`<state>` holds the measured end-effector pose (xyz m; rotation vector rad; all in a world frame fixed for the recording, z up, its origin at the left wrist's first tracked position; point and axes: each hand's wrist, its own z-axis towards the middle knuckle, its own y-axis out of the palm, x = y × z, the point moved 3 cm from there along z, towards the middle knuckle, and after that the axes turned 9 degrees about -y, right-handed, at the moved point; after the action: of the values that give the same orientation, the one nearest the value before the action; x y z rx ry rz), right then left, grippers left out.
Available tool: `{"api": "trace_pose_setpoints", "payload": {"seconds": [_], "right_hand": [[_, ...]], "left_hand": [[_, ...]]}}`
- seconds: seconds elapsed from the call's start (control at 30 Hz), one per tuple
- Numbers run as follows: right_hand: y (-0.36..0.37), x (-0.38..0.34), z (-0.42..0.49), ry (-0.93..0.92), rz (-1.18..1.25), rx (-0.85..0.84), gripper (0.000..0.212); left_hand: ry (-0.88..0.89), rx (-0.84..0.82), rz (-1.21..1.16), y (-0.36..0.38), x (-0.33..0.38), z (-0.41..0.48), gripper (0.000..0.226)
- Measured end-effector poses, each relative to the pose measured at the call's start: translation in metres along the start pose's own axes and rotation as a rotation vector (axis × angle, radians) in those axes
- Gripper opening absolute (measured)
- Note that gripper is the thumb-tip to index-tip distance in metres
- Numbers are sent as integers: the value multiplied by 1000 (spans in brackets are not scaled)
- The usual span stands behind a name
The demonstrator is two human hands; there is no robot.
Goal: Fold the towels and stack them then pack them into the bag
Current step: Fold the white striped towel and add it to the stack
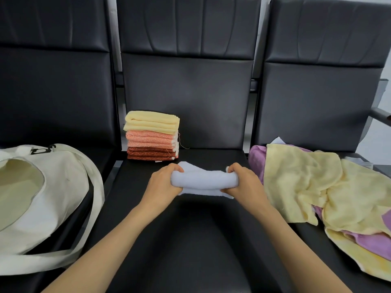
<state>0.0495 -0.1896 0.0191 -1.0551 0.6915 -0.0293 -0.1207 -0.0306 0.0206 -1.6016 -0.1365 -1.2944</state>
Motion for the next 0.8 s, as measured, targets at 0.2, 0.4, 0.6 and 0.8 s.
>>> {"api": "trace_pose_setpoints", "payload": {"seconds": [0.2,0.4,0.6,0.8], "right_hand": [[-7,9,1,112,507,-113,28],[2,6,0,246,1041,-158,32],[18,11,-2,480,976,-139,39],[27,12,0,509,1045,-249,47]], "left_hand": [[-110,-193,-30,-12,-12,8,27],[-314,-384,-592,-3,-16,5,47],[-470,-354,-640,7,-25,6,44],[-509,-455,-702,10,-29,5,36]]}}
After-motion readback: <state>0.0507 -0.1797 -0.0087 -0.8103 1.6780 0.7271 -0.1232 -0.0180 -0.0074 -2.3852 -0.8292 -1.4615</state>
